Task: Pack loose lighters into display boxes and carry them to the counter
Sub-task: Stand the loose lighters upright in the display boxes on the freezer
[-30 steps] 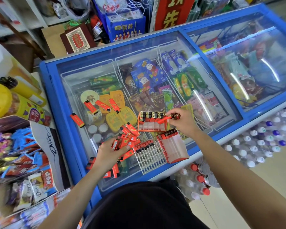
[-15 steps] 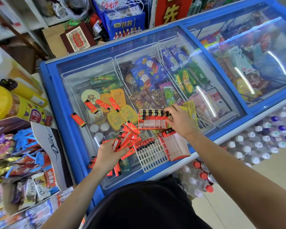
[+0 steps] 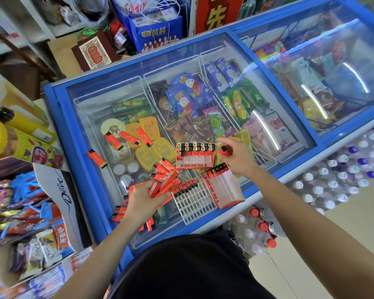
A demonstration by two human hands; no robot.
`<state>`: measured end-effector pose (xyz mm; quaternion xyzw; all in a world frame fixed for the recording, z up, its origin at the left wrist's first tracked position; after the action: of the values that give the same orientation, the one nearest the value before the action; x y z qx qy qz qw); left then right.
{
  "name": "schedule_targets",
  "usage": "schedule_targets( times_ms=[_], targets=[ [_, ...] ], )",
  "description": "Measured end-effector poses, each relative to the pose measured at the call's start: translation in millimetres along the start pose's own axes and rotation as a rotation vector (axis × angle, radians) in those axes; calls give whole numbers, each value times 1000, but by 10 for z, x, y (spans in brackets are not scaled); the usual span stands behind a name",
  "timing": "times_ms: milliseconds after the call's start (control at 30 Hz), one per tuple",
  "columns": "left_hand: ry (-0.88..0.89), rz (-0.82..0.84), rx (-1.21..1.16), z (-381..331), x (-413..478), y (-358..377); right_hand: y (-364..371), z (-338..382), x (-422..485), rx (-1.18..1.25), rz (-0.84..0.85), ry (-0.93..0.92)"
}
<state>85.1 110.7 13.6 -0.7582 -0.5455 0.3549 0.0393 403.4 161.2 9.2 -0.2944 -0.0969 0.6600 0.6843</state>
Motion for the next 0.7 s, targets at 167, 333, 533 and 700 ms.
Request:
schedule_targets(
  times_ms=[167, 333, 533, 700],
  targets=[
    [2, -7, -10, -15, -34, -15, -107, 95, -29, 12, -79, -27],
    [-5, -12, -46, 21, -71, -37, -68, 246, -7, 5, -67, -100],
    [-30, -20, -64, 104, -78, -92, 233, 496, 78, -41, 3, -181],
    [-74, -34, -70, 181, -79, -141, 605, 590, 106, -227, -17, -375]
  ],
)
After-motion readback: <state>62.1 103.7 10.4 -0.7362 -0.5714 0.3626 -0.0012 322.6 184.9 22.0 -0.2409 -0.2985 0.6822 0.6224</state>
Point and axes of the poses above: each hand's wrist, its own x-axis towards the middle knuckle, its own y-axis out of the palm, z = x × y, the point moved 5 cm from there along x, towards the middle knuckle, and after that the axes turned 6 degrees about x, right-handed, at the moved point
